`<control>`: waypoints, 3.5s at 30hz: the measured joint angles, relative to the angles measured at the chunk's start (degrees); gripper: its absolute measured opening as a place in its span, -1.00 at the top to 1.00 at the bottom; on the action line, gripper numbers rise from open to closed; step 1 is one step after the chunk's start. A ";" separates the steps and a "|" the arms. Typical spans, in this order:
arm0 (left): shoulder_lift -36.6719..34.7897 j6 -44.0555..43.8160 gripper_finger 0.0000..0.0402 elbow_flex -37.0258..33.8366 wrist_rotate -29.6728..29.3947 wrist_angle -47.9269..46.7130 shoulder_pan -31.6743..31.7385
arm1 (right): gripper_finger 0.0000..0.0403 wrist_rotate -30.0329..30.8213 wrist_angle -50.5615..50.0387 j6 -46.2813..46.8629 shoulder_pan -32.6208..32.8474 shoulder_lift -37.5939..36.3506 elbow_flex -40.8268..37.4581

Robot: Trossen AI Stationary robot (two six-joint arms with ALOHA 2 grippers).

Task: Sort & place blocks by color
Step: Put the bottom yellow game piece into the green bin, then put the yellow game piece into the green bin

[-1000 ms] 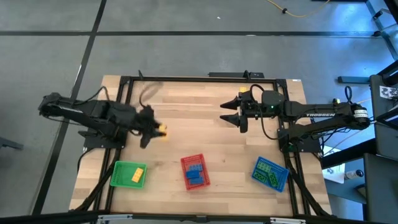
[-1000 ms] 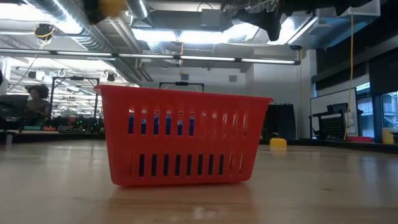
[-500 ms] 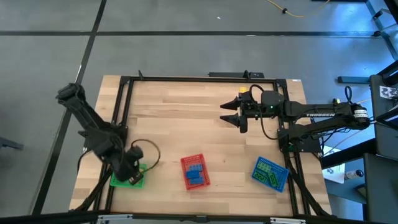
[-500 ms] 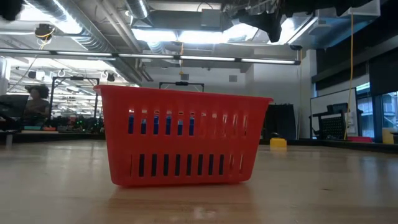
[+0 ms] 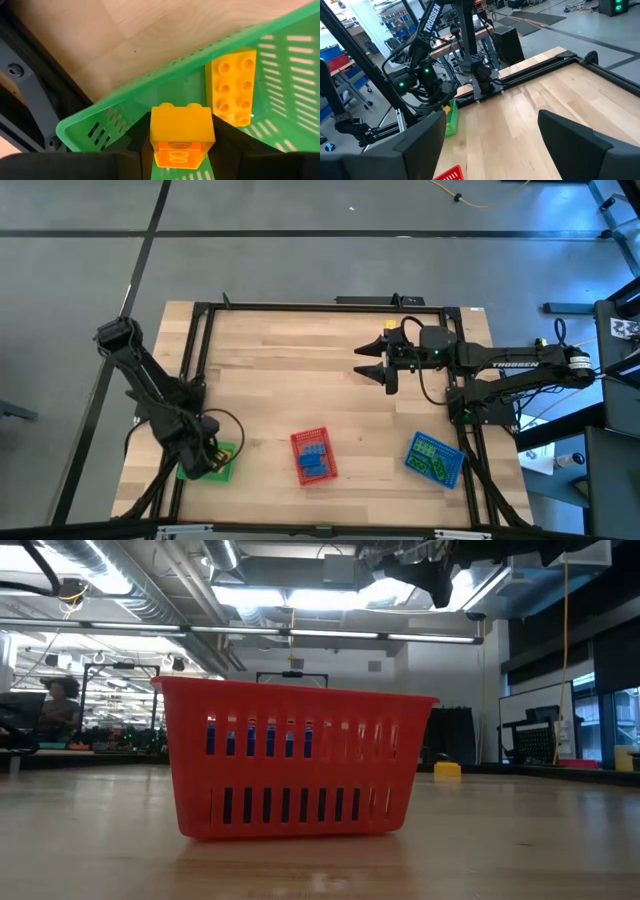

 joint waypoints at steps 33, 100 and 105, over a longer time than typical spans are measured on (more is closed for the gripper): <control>-7.30 3.70 0.08 3.95 -13.03 -2.33 0.90 | -0.58 0.02 0.00 -1.32 0.00 0.00 0.00; -17.46 104.82 0.08 12.94 -0.89 54.73 60.78 | -0.58 25.13 -46.32 24.19 -25.80 15.27 9.64; -17.46 104.75 0.08 12.94 -1.97 54.83 60.78 | -0.58 25.95 -35.27 20.50 -30.07 23.80 6.19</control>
